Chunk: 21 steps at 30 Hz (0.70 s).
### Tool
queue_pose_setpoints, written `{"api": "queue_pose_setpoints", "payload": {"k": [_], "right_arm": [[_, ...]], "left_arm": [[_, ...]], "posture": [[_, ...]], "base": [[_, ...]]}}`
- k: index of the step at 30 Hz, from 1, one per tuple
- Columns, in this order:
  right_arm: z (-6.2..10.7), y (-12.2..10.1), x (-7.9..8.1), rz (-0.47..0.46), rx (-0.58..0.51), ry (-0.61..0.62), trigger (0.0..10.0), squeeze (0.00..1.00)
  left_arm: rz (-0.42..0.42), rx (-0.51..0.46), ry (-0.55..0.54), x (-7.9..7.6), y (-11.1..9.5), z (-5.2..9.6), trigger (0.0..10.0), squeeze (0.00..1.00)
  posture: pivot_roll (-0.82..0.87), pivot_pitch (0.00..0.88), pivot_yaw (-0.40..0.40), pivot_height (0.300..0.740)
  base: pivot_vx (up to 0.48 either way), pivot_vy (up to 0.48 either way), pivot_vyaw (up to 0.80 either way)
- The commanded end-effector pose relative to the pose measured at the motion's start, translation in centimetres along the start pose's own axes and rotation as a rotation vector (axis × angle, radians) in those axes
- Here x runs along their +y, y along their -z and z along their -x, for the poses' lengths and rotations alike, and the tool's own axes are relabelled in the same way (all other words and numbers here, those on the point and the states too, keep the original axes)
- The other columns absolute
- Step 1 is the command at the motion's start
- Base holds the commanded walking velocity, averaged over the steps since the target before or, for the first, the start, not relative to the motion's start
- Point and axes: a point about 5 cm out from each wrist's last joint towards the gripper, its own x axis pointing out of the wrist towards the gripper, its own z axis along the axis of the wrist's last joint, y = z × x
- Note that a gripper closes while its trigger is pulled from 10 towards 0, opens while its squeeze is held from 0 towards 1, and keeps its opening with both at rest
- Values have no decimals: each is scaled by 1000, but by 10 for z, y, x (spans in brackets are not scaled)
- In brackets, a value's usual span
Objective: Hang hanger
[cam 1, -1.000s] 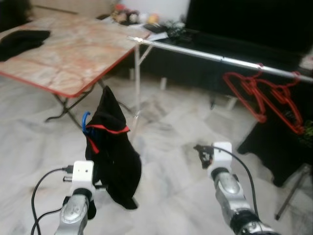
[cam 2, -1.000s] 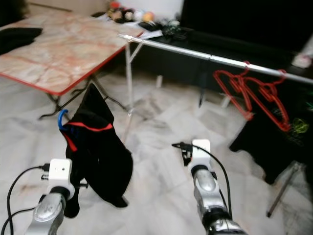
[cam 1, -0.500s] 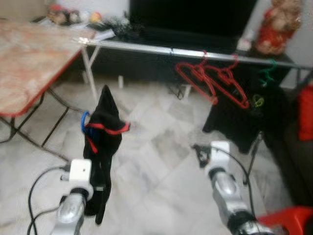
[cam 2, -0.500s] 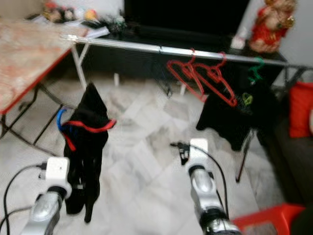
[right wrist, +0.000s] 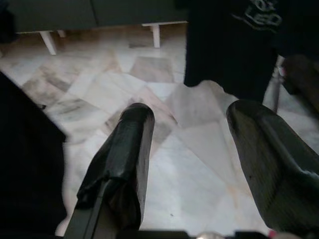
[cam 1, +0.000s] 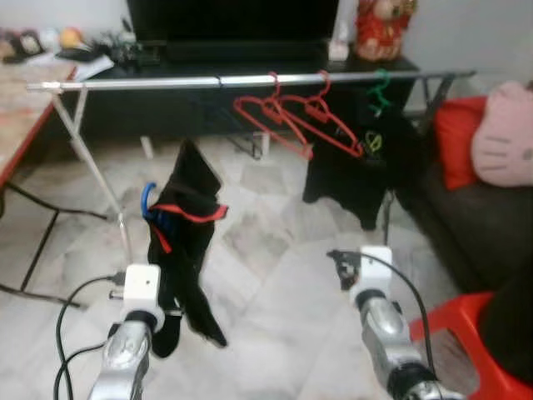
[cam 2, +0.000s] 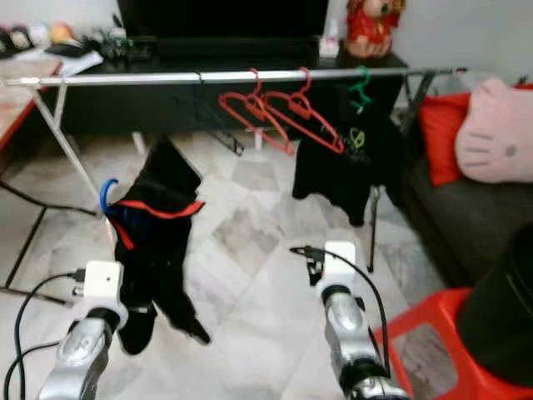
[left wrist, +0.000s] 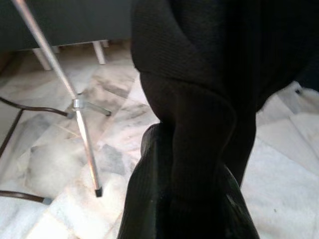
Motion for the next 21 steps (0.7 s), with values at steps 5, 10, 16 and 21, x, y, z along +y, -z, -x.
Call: {"api": "queue_pose_setpoints", "payload": {"k": [5, 10, 16, 21], "right_arm": [[1, -1, 3, 12, -26, -3, 10000, 0], [1, -1, 5, 7, -16, -21, 10000, 0], [3, 8, 4, -29, 34, -17, 10000, 0], [10, 15, -25, 1, 41, 45, 10000, 0]], "left_arm": [[38, 1, -18, 5, 1, 1, 10000, 0], [53, 9, -18, 6, 3, 1, 10000, 0], [25, 55, -46, 13, 14, 6, 10000, 0], [-74, 111, -40, 41, 25, 25, 10000, 0]], "posture": [[-1, 20, 13, 740], [-5, 2, 6, 740], [-2, 0, -4, 740], [-9, 6, -5, 740]], "base": [[0, 0, 0], [0, 0, 88], [0, 0, 73], [0, 0, 0]]}}
